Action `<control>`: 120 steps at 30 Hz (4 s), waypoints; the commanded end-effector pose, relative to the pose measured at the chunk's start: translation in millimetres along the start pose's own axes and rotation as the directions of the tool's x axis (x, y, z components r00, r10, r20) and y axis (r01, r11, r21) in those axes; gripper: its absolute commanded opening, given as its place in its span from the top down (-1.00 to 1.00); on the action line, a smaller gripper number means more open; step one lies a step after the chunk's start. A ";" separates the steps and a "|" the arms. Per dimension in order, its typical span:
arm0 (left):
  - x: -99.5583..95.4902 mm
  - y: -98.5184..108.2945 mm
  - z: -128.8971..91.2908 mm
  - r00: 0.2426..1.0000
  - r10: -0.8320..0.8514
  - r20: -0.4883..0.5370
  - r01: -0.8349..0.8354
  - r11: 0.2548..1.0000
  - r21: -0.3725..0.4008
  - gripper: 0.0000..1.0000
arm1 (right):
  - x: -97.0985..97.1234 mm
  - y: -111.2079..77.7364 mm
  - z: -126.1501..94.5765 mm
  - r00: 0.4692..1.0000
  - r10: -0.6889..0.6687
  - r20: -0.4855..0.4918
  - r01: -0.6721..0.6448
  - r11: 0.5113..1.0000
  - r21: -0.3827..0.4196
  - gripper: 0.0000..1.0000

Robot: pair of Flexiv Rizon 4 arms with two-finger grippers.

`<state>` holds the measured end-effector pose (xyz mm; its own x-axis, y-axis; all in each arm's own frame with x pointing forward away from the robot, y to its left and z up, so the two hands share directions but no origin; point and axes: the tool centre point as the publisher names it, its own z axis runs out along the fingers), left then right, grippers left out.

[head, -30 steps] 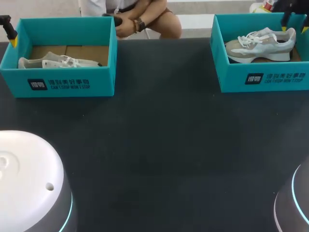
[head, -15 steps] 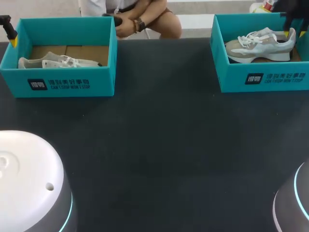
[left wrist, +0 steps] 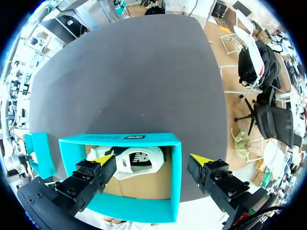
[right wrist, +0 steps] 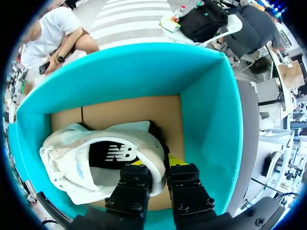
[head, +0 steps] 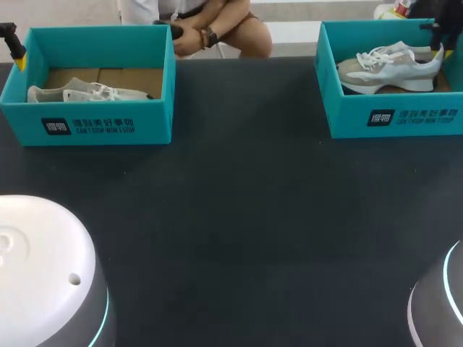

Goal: Take the shoe out of the shoebox, open the shoe tongue, remove and reinsert the insole, then place the shoe into the shoebox

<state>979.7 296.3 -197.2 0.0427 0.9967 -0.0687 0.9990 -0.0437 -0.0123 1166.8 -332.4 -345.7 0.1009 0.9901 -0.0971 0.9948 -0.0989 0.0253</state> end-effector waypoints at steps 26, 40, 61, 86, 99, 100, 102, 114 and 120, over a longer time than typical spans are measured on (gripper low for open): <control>-0.1 -1.5 -0.4 1.000 0.001 -0.003 -0.001 1.000 -0.002 -1.00 | 10.9 -86.8 -172.4 0.997 -0.023 0.073 0.037 0.981 -0.189 1.00; -0.1 -1.5 -0.4 1.000 0.001 -0.003 -0.001 1.000 -0.002 -1.00 | 51.3 -155.2 -238.2 0.993 -0.052 0.102 0.078 0.959 -0.272 1.00; -0.1 -1.5 -0.4 1.000 0.001 -0.003 -0.001 1.000 -0.002 -1.00 | 179.9 -286.0 -243.1 0.982 -0.093 0.165 0.138 0.948 -0.285 1.00; -0.1 -1.5 -0.4 1.000 0.001 -0.003 -0.001 1.000 -0.002 -1.00 | 298.0 -370.3 -236.3 0.989 -0.070 0.128 0.099 0.966 -0.239 1.00; -0.1 -1.5 -0.4 1.000 0.001 -0.003 -0.001 1.000 -0.002 -1.00 | 303.3 -376.7 -233.1 0.990 -0.084 0.116 0.108 0.969 -0.220 1.00; -0.1 -1.5 -0.4 1.000 0.001 -0.003 -0.001 1.000 -0.002 -1.00 | 308.4 -384.2 -229.2 0.988 -0.093 0.127 0.119 0.969 -0.215 1.00; -0.1 -1.5 -0.4 1.000 0.001 -0.003 -0.001 1.000 -0.002 -1.00 | 315.8 -399.3 -221.1 0.985 -0.100 0.140 0.126 0.973 -0.191 1.00; -0.1 -1.5 -0.4 1.000 0.001 -0.003 -0.001 1.000 -0.002 -1.00 | 343.2 -475.6 -195.9 0.980 -0.077 0.183 0.109 0.980 -0.169 1.00; -0.1 -1.5 -0.4 1.000 0.001 -0.003 -0.001 1.000 -0.002 -1.00 | 363.5 -497.0 -170.4 0.981 -0.075 0.181 0.105 0.981 -0.163 1.00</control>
<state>979.7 296.3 -197.1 0.0427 0.9967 -0.0686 0.9990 -0.0437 -0.0124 707.5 79.9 -207.9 0.0239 0.9642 -0.2641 0.9844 0.0234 0.1746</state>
